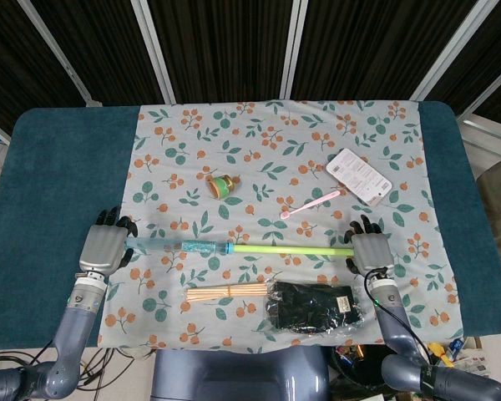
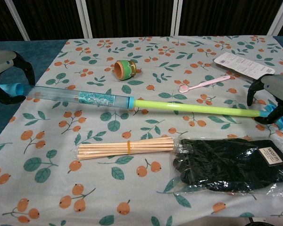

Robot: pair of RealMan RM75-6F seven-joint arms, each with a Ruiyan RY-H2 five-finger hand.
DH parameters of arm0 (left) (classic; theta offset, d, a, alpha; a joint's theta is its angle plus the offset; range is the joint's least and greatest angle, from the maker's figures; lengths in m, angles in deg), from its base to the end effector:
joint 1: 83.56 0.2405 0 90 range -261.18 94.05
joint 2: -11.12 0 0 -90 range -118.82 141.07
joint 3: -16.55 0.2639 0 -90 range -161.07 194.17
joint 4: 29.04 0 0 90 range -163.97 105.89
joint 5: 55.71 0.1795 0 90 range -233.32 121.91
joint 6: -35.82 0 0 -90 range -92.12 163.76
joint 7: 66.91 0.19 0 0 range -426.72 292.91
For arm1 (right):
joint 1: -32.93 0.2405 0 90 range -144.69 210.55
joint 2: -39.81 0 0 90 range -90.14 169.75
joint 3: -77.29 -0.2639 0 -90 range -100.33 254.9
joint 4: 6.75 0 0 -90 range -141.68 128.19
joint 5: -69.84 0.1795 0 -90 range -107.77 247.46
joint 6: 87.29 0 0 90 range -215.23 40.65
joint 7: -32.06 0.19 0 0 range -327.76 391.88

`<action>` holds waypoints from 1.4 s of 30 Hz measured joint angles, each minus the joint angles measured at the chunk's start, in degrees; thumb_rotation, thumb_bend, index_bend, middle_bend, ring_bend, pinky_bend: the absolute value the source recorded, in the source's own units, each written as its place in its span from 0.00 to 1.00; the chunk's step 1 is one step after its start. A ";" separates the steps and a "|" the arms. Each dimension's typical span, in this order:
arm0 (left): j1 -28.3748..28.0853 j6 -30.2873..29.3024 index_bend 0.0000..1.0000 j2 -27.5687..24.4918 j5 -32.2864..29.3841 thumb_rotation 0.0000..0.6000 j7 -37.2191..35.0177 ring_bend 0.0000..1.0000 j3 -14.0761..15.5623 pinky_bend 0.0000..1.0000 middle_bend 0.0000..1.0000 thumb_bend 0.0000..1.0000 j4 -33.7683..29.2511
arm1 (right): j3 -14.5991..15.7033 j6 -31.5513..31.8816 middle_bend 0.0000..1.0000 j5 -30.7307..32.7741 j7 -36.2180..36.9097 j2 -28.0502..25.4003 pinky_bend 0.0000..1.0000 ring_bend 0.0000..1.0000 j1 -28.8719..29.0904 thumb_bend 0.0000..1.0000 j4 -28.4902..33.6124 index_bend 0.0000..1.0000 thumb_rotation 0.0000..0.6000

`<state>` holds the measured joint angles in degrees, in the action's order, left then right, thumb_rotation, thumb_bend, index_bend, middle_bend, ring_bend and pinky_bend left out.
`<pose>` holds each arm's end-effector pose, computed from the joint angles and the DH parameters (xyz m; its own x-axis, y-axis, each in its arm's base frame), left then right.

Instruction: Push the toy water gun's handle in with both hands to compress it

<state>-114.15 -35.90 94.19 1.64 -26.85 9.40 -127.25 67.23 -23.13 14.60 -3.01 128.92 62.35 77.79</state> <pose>-0.2099 0.3354 0.0518 0.5755 0.1805 0.7976 0.8178 -0.1315 -0.5603 -0.2496 -0.3501 0.0231 0.5443 -0.2527 0.7999 -0.8336 -0.0564 0.5494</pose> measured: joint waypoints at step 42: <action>-0.45 -0.27 0.59 -0.07 0.22 1.00 -0.46 0.08 0.27 0.14 0.32 0.43 0.24 | 1.23 1.22 0.55 -3.07 3.57 1.76 0.15 0.22 0.27 0.41 -3.17 0.68 1.00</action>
<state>-114.60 -36.18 94.12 1.86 -27.32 9.67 -127.01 68.46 -21.91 11.54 0.56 130.67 62.62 74.62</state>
